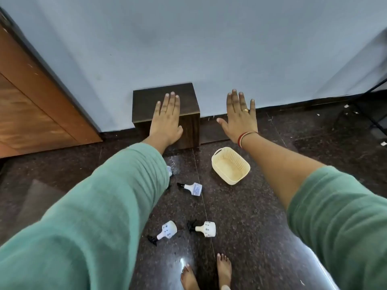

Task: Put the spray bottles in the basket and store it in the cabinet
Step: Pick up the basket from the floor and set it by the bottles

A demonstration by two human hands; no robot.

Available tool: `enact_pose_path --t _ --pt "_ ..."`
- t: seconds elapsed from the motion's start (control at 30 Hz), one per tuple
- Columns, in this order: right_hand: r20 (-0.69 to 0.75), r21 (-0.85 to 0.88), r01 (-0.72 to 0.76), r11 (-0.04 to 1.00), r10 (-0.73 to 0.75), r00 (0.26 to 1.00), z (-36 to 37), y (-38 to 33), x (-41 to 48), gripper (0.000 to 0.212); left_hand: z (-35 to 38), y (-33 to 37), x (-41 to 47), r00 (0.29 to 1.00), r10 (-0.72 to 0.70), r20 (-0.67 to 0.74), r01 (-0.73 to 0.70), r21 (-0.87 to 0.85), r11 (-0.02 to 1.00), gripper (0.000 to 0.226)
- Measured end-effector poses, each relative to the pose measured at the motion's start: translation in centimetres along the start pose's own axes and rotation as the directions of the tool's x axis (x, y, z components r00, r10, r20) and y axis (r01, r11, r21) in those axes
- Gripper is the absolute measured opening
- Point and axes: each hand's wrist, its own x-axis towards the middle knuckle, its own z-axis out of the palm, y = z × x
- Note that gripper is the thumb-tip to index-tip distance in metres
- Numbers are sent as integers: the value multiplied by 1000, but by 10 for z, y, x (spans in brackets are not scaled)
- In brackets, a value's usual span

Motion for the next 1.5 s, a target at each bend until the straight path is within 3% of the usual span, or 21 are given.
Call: enact_pose_path --t 0.27,0.9,1.3,1.5 --pt "141 1 -82 997 81 987 32 15 -29 78 31 25 -12 988 59 142 -58 -13 998 84" --pt "122 -11 -295 955 294 948 36 34 -51 78 39 51 19 965 222 143 -217 -45 975 81" --pt "232 1 -397 918 386 893 86 95 -44 78 78 117 82 923 343 176 -340 -52 939 83" --pt "342 34 -437 899 401 850 143 139 -2 77 132 154 147 894 360 269 -361 -46 931 82"
